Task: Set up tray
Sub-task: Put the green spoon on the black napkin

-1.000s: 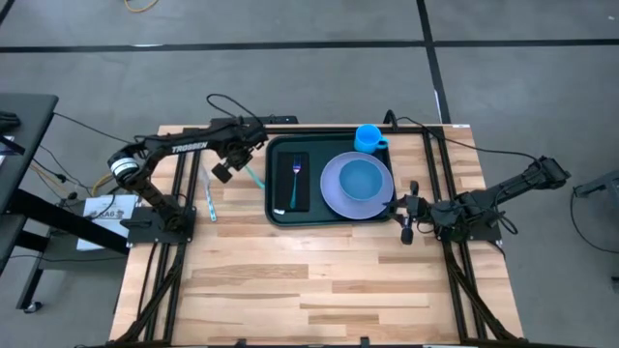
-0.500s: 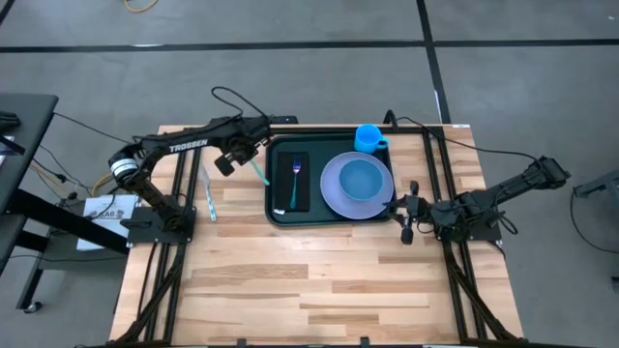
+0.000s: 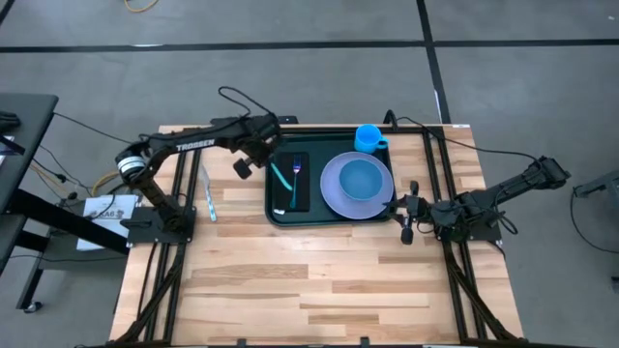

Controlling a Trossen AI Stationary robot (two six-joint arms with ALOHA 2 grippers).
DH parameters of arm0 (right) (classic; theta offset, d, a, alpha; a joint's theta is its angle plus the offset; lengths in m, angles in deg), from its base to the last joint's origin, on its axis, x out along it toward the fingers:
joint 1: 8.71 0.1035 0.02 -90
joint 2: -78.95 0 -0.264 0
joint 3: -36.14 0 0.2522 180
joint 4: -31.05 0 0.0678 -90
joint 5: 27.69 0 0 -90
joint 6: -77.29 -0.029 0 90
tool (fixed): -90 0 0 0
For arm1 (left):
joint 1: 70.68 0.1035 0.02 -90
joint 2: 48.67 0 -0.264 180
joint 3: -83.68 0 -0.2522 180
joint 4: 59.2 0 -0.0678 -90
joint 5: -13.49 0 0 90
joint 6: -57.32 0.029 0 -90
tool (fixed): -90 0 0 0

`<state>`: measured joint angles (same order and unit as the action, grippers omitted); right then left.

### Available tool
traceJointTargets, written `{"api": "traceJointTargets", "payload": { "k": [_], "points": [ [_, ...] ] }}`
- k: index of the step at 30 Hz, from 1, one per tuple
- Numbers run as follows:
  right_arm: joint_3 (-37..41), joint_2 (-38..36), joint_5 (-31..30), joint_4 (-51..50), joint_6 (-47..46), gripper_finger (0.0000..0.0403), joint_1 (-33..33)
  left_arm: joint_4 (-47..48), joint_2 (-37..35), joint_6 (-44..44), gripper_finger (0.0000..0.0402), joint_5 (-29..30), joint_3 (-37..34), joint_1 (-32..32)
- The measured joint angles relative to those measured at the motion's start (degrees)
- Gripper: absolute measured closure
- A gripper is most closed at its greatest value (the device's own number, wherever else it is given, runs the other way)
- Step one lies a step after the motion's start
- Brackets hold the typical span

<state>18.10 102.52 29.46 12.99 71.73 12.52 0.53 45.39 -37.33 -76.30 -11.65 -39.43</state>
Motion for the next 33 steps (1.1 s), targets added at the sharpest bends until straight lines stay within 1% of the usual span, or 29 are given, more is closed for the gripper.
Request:
{"api": "traceJointTargets", "payload": {
  "k": [3, 7, 13, 17, 20, 23, 31, 33],
  "points": [
    [0.00, 0.00, 0.00, 0.01, 0.00, 0.0296, -0.01, 0.24, 0.83, -3.80, 0.0401, -0.23, 0.37, -2.05],
    [0.00, 0.01, -0.01, -0.11, 0.00, 0.0296, -0.01, 3.91, 2.18, -6.15, 0.0401, 0.75, 2.91, -4.36],
    [0.00, 0.00, -0.04, -0.14, 0.00, 0.0296, 0.00, 14.78, 9.33, -2.73, 0.0401, 1.72, 11.28, -7.06],
    [0.00, 0.00, -0.03, -0.13, 0.00, 0.0296, -0.02, 22.48, 14.58, 1.28, 0.0401, 2.35, 16.73, -7.39],
    [0.00, 0.00, -0.03, -0.11, 0.00, 0.0296, -0.01, 22.09, 17.01, 6.08, 0.0401, 3.35, 19.66, -6.93],
    [0.00, 0.00, -0.02, -0.07, 0.00, 0.0296, -0.01, 20.62, 18.97, 9.95, 0.0401, 2.97, 21.50, -6.47],
    [0.00, 0.00, -0.03, -0.02, 0.00, 0.0296, 0.00, 12.12, 19.23, 18.44, 0.0401, 1.60, 22.08, -5.90],
    [0.00, 0.01, -0.02, -0.02, 0.00, 0.0296, -0.01, 11.83, 19.23, 19.81, 0.0401, 1.60, 22.08, -5.88]
  ]
}}
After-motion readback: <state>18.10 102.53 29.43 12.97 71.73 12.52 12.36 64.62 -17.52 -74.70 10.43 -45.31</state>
